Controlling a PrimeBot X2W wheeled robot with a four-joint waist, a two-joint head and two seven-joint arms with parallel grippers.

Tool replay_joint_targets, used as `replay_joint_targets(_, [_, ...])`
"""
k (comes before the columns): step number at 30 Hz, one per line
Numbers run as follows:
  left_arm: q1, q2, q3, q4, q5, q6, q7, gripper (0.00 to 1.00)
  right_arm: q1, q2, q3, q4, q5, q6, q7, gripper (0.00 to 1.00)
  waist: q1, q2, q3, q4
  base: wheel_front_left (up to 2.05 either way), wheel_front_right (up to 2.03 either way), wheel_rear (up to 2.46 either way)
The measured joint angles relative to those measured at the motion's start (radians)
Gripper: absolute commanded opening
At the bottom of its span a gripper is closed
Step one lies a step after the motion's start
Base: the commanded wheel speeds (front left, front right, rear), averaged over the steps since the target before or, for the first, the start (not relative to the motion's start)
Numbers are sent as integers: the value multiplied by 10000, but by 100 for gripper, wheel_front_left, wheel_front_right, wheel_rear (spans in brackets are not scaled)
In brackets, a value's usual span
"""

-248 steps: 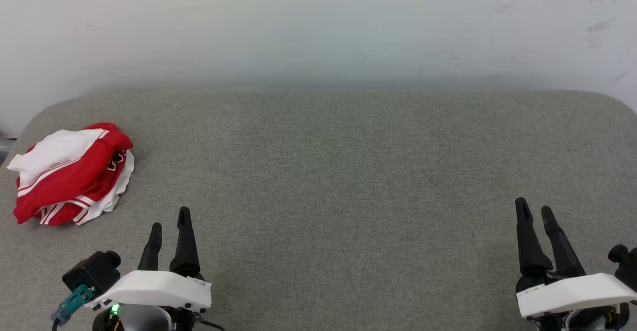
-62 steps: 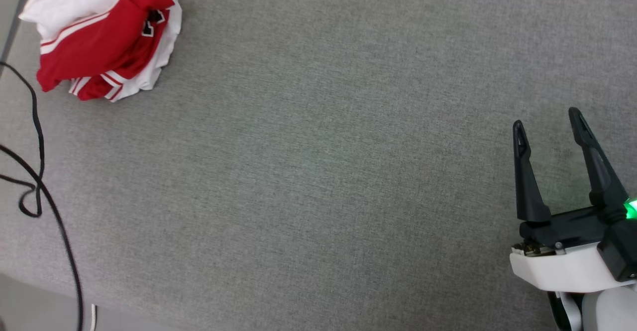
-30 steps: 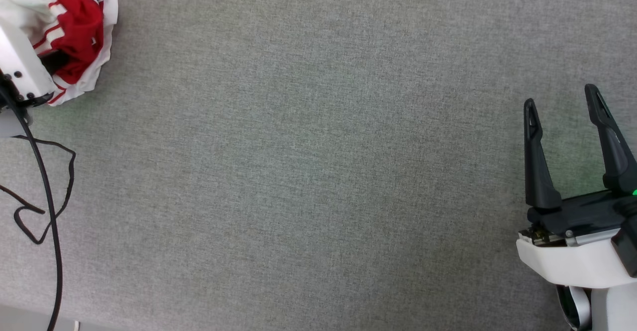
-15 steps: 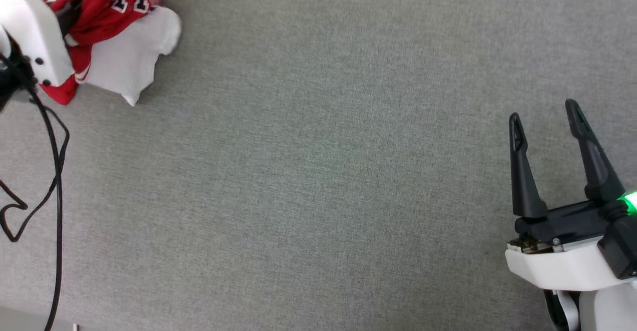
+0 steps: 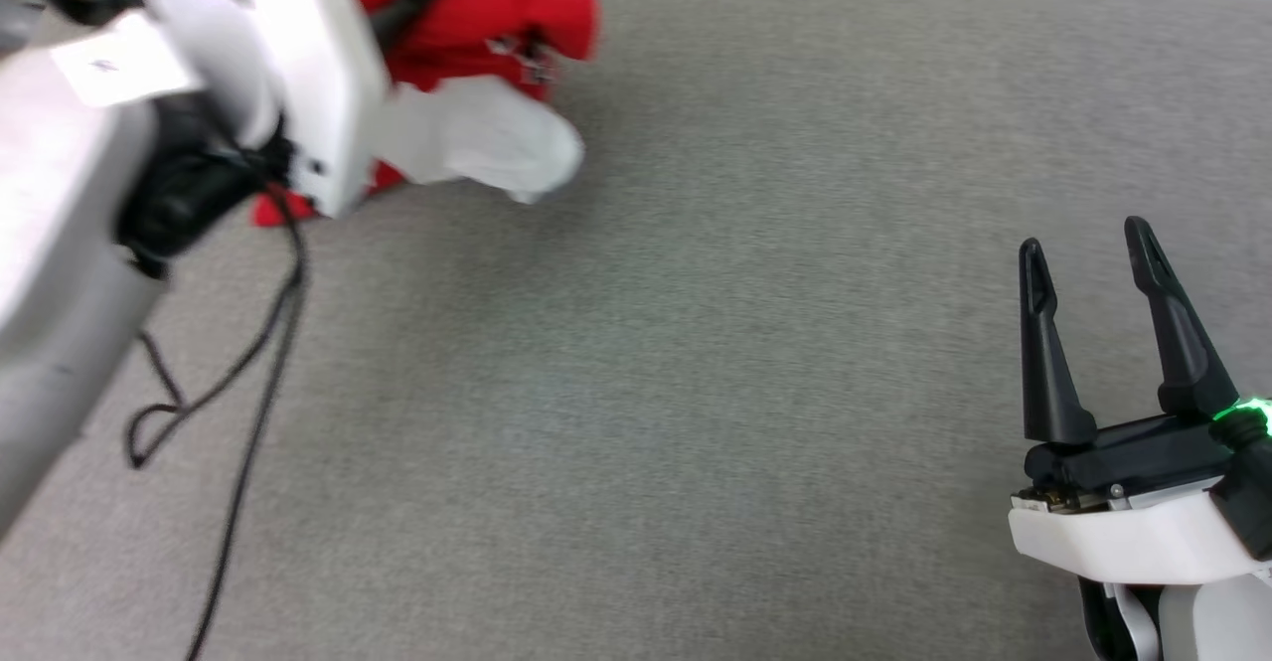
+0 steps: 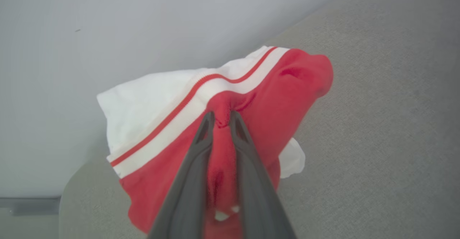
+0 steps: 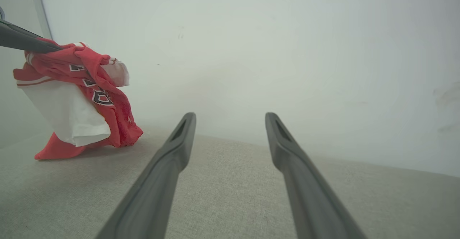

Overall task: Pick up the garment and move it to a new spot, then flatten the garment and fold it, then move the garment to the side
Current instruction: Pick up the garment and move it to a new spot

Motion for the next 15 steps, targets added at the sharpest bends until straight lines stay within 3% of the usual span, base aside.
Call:
replay_joint_targets(9, [-227, -1569, -1638, -997, 596, 0, 407, 0, -42, -2, -92, 75, 543, -2, 0, 100, 1, 0, -56, -1056, 0, 0, 0])
replay_joint_targets(15, [-254, -2658, -3613, -1110, 744, 0, 320, 0, -155, 0, -157, 82, 759, -2, 2, 100, 1, 0, 89, -1652, 0, 0, 0])
